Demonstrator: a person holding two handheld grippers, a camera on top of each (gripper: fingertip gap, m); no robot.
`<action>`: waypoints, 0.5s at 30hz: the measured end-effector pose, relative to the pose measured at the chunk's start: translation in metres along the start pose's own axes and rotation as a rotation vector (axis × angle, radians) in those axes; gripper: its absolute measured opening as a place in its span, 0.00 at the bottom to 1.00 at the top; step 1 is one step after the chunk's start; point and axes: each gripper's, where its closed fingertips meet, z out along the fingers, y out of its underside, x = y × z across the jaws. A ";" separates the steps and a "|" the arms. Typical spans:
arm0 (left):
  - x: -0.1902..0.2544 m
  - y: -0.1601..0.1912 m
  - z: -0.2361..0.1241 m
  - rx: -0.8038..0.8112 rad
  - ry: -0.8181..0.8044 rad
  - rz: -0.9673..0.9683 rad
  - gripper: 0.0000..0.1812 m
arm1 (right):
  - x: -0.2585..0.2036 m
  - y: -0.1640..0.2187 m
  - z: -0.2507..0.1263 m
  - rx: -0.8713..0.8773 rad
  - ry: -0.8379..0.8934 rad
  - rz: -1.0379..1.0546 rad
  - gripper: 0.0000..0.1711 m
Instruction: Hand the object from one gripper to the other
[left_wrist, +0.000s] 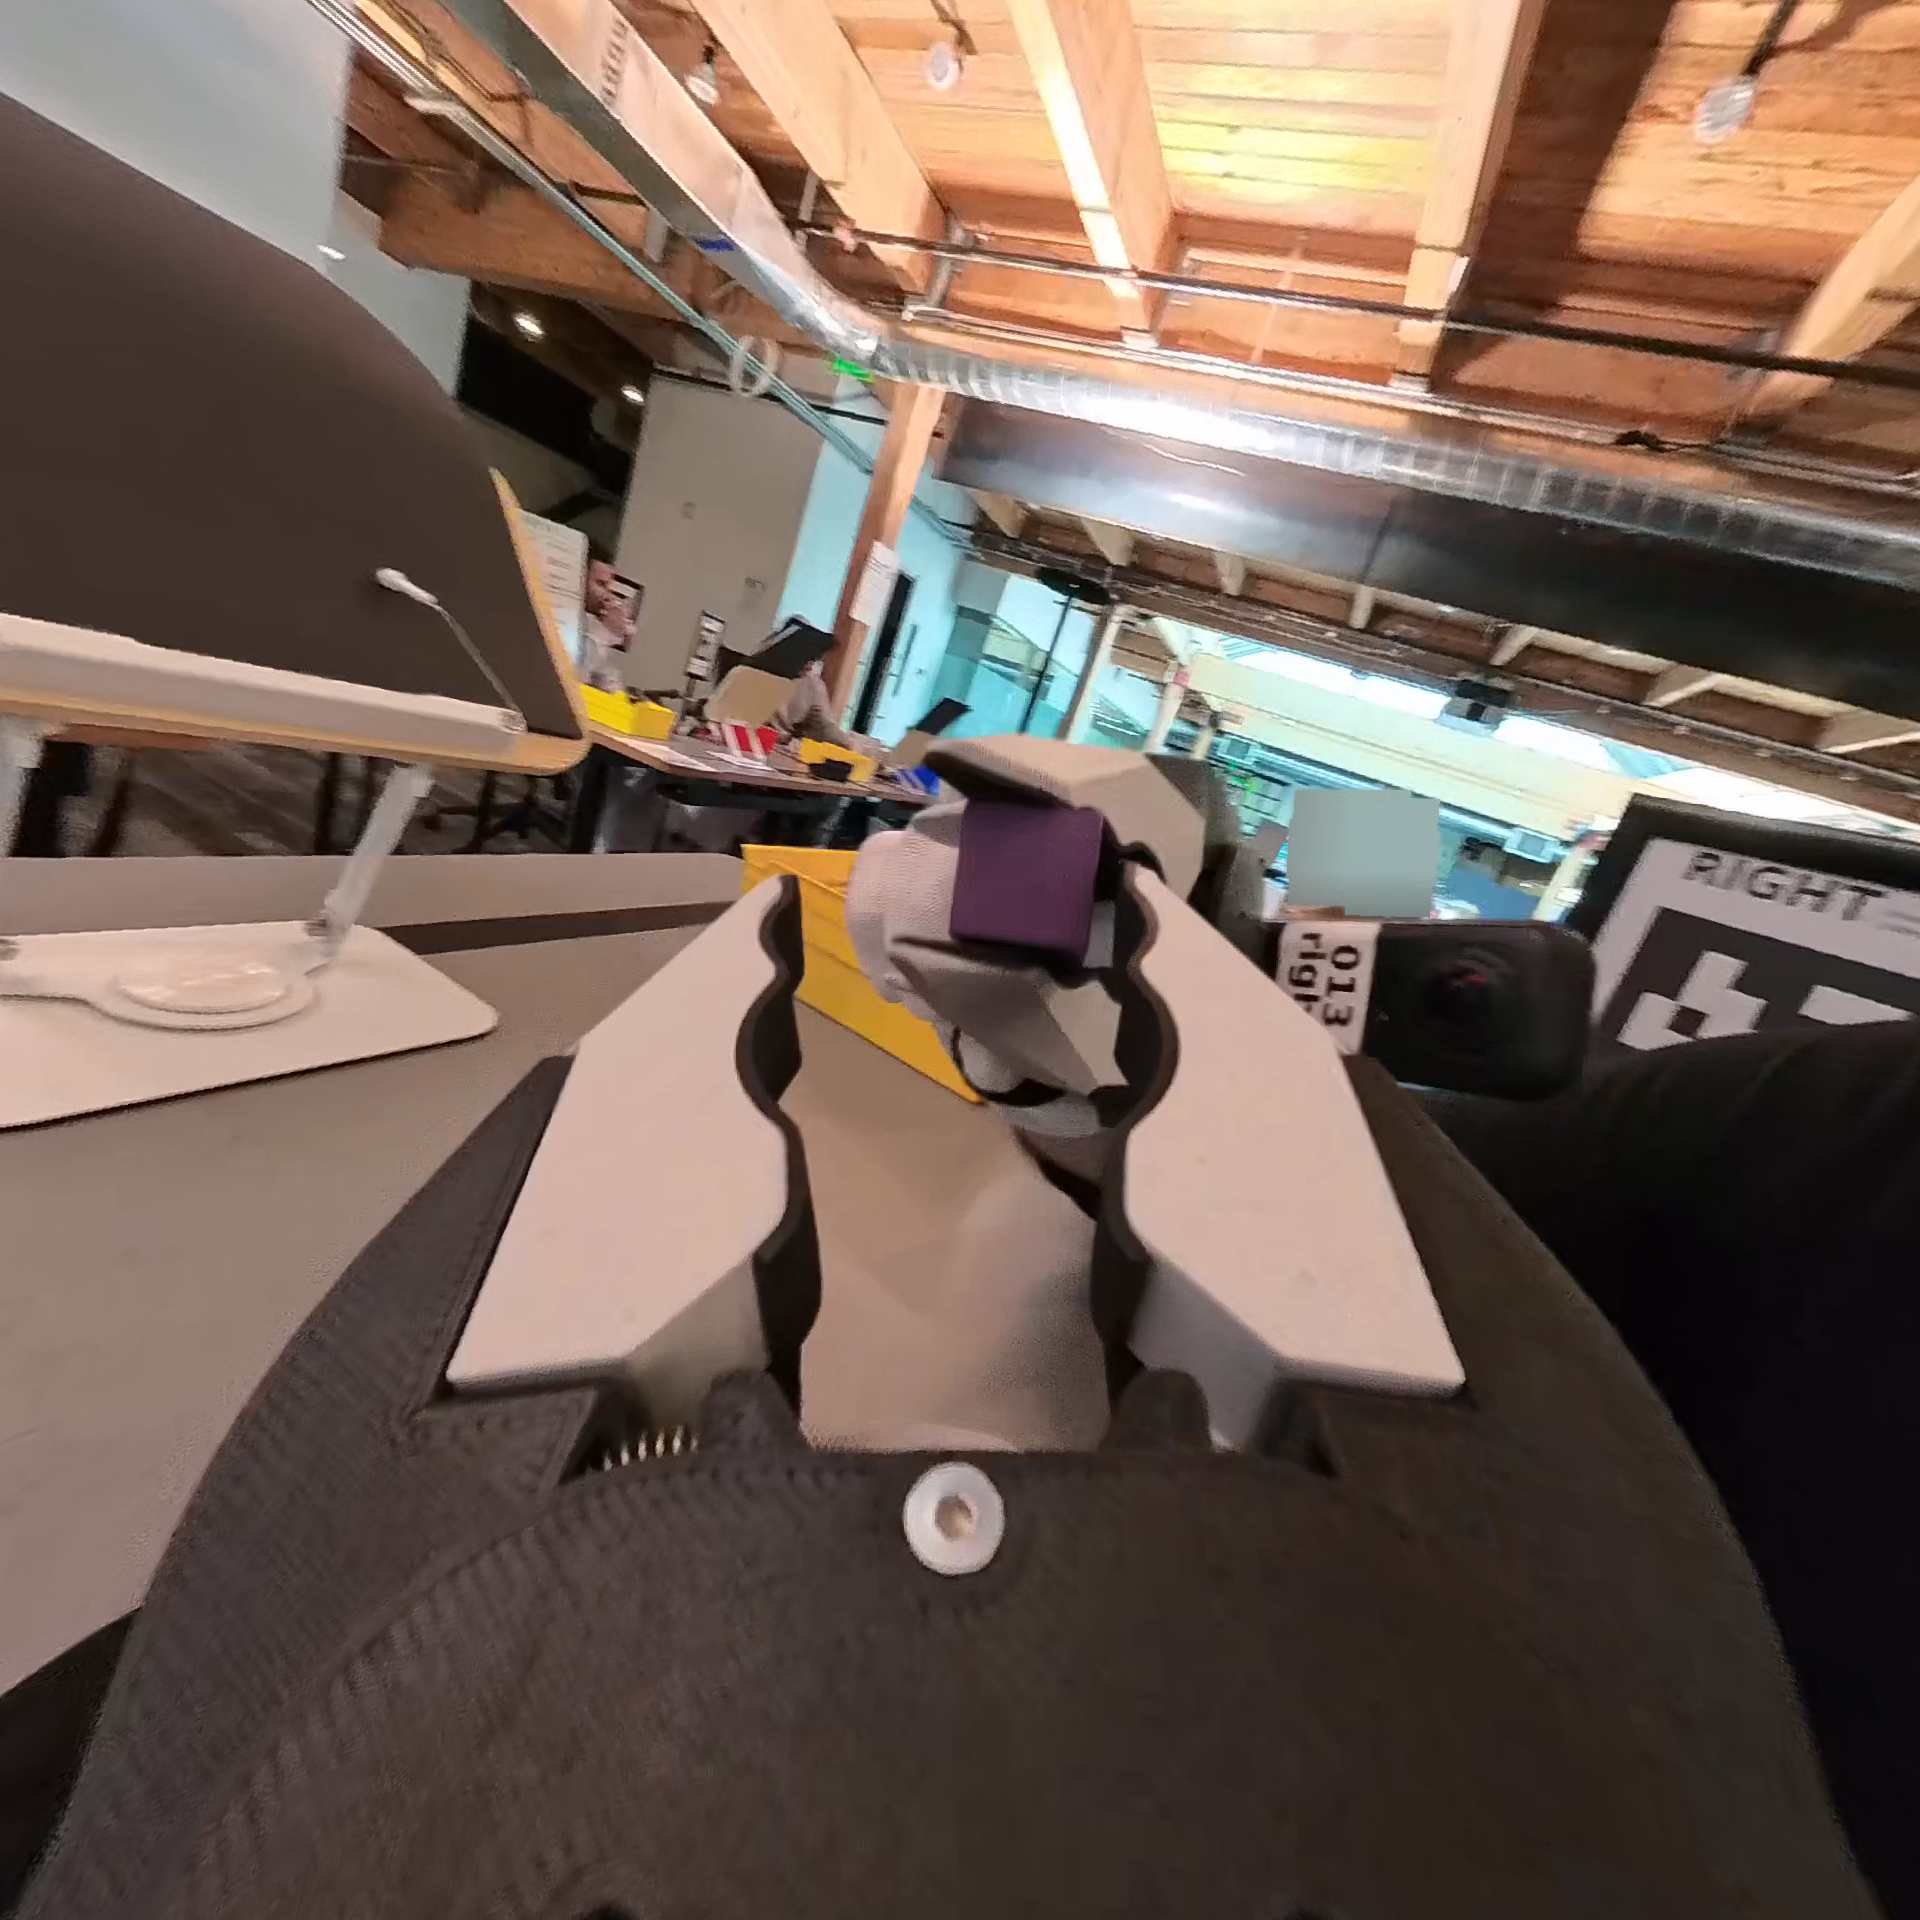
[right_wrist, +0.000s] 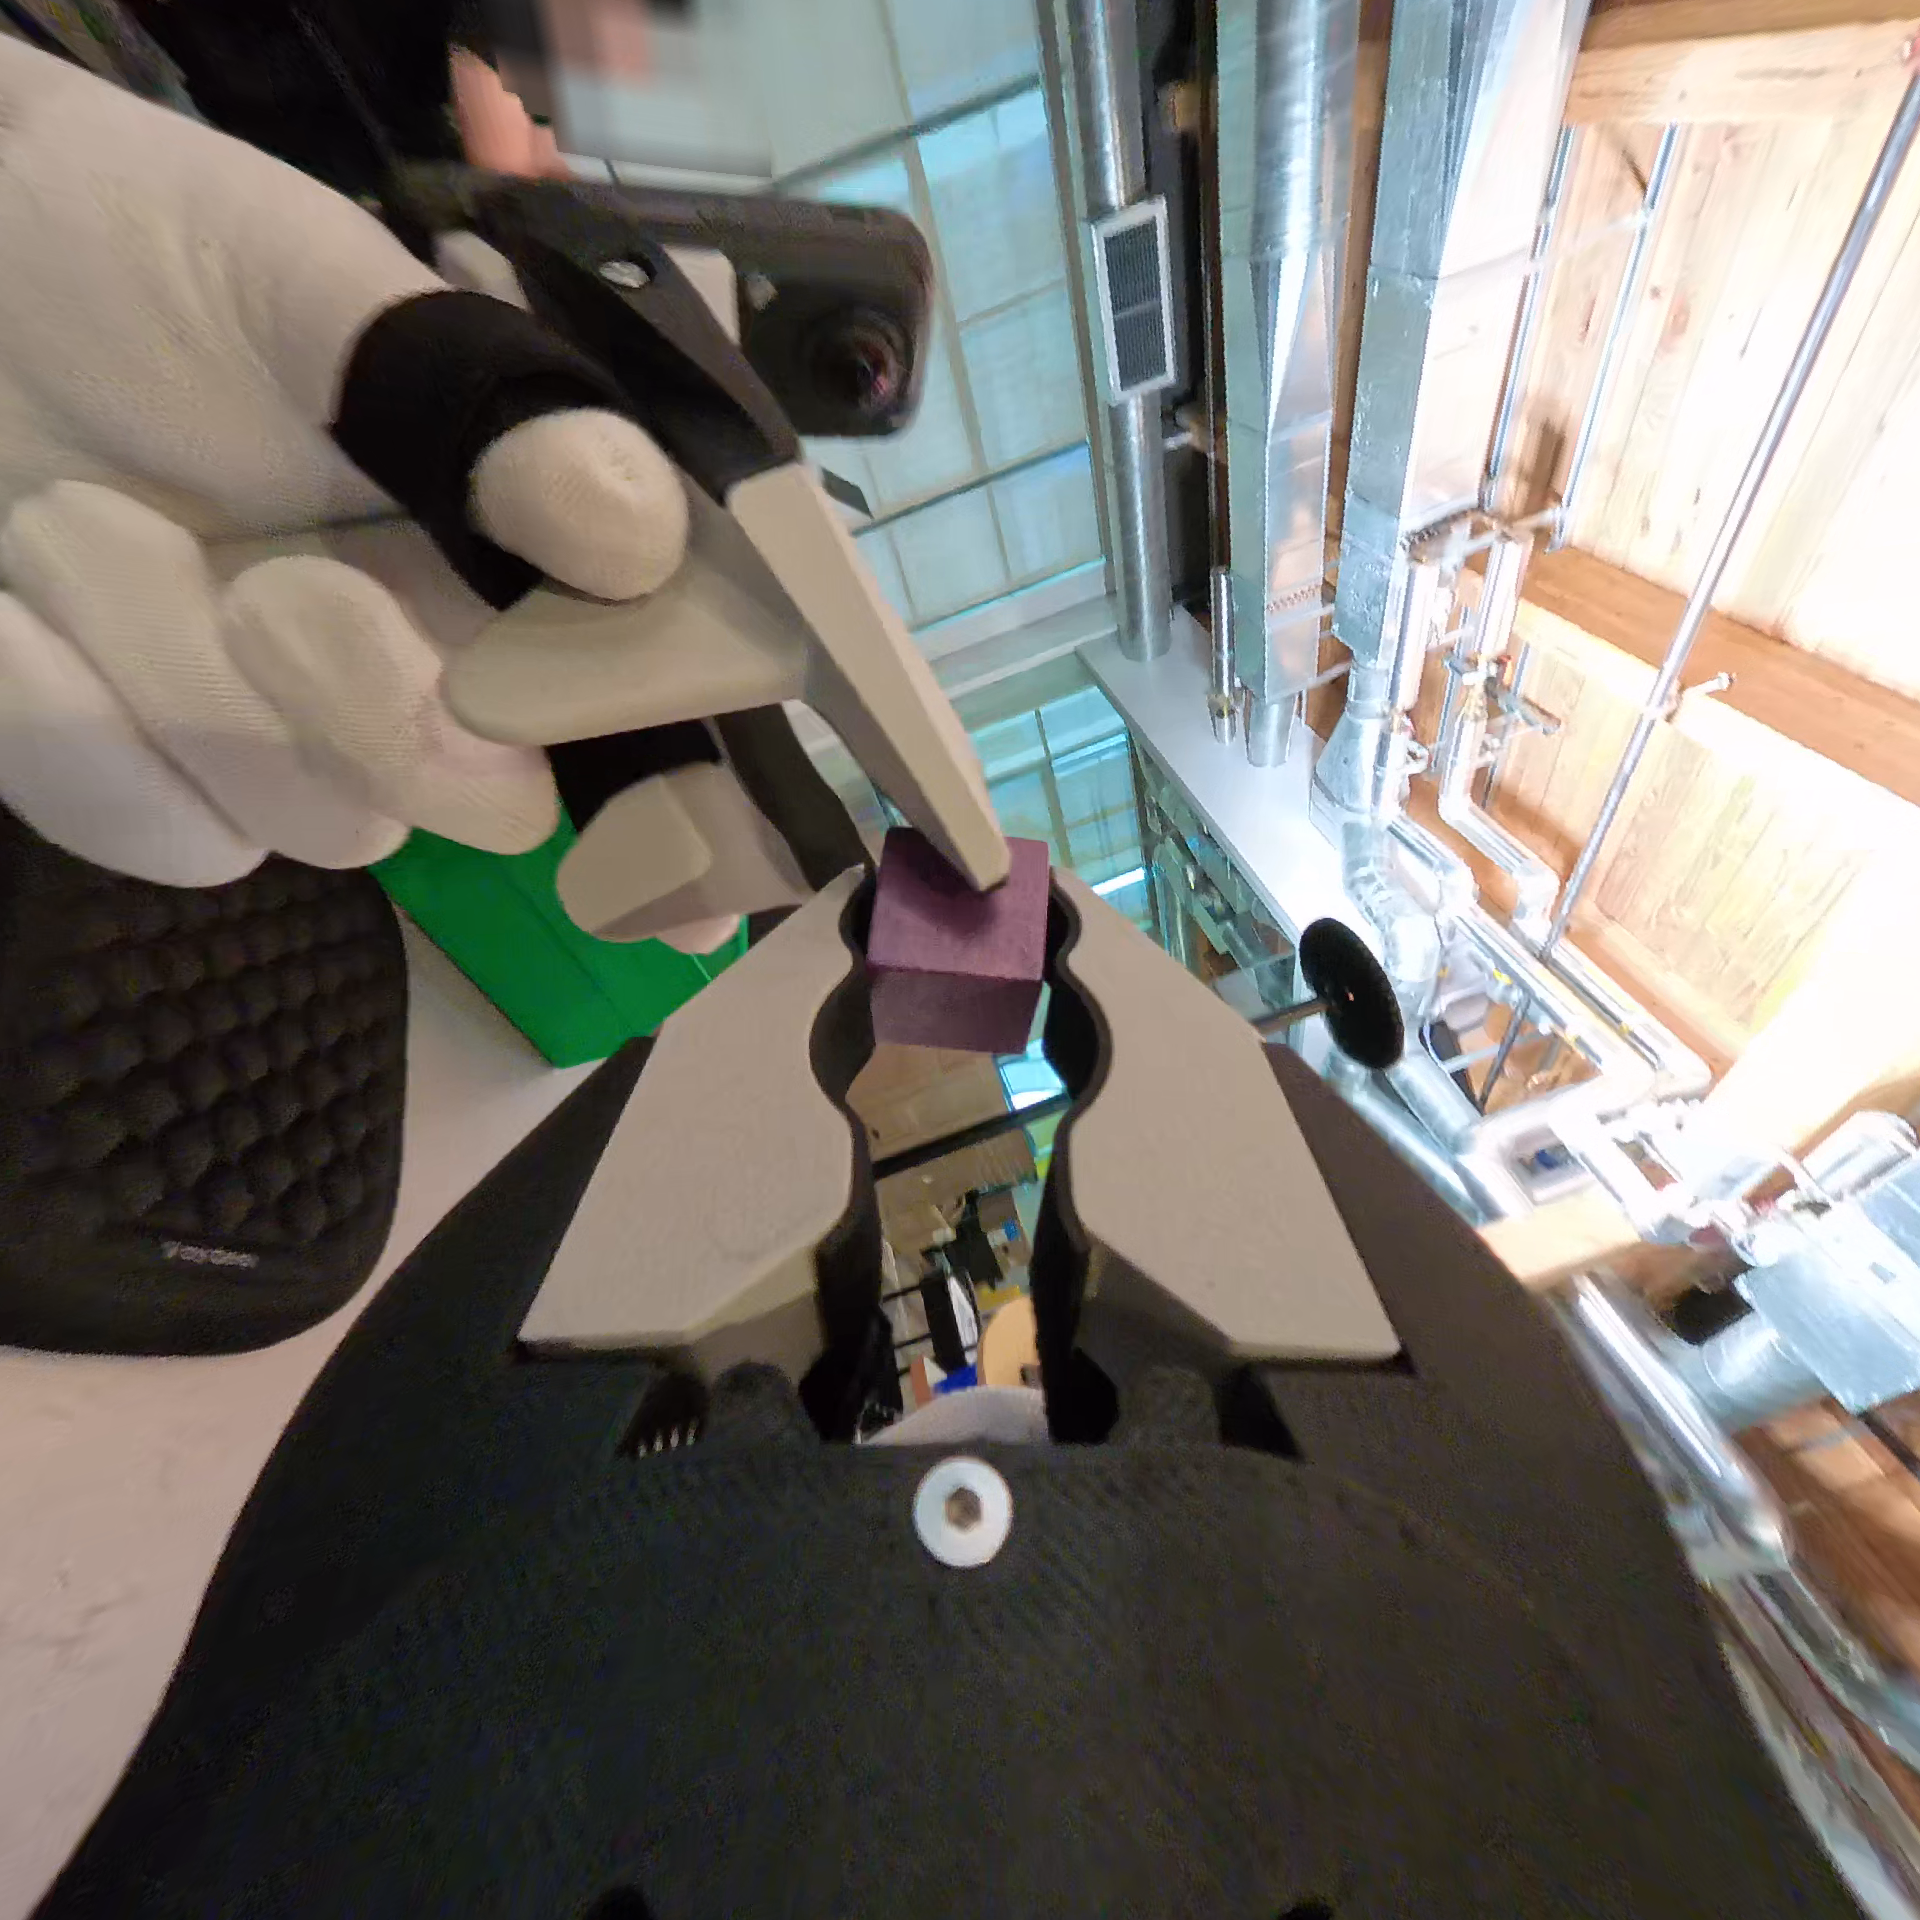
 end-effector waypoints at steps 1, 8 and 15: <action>0.003 0.000 0.000 -0.003 0.018 -0.004 0.30 | -0.004 -0.004 -0.001 0.014 -0.016 -0.008 0.16; 0.015 0.007 -0.001 -0.032 0.056 0.031 0.18 | -0.015 -0.012 0.001 0.039 -0.049 0.033 0.15; 0.024 0.005 -0.008 -0.015 0.067 0.050 0.14 | -0.016 -0.023 0.000 0.077 -0.059 0.102 0.15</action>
